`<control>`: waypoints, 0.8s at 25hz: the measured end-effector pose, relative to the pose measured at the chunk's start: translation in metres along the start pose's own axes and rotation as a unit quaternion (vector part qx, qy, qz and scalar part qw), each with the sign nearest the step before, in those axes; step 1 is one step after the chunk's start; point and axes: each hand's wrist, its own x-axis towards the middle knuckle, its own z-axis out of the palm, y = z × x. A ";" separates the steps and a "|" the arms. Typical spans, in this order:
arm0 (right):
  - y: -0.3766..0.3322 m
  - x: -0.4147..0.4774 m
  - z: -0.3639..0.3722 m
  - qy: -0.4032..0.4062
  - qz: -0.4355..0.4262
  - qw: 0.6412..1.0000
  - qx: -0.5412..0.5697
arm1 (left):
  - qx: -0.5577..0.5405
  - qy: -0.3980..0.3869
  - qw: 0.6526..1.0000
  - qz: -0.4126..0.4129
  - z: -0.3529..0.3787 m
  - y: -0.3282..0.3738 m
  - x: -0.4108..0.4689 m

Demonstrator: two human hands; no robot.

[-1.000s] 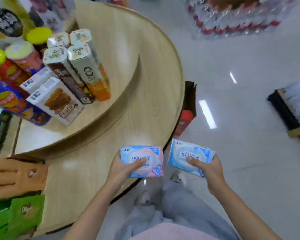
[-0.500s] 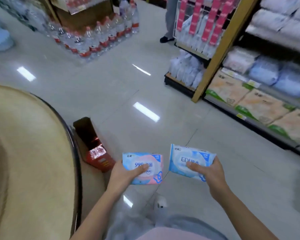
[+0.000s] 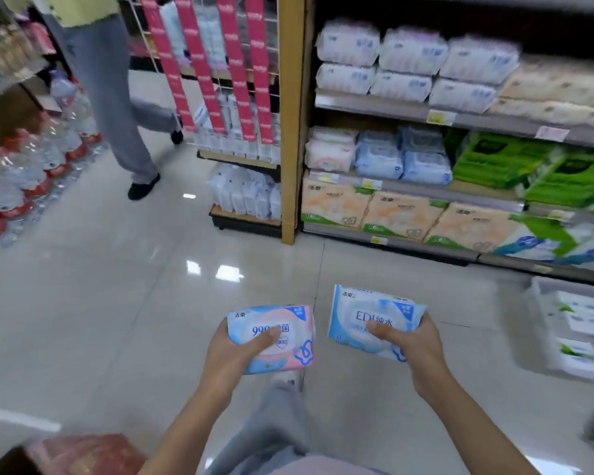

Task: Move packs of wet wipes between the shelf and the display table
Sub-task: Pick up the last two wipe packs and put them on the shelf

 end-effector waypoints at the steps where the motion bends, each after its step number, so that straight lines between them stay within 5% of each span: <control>1: -0.010 0.017 -0.001 0.018 -0.005 1.000 0.012 | 0.014 -0.021 1.000 0.011 0.011 0.019 0.027; 12: -0.139 0.189 -0.035 0.157 -0.073 0.981 0.084 | 0.083 -0.185 0.976 0.083 0.187 0.194 0.248; 20: -0.321 0.365 -0.084 0.073 -0.201 0.976 0.046 | 0.010 -0.146 0.981 0.124 0.313 0.249 0.341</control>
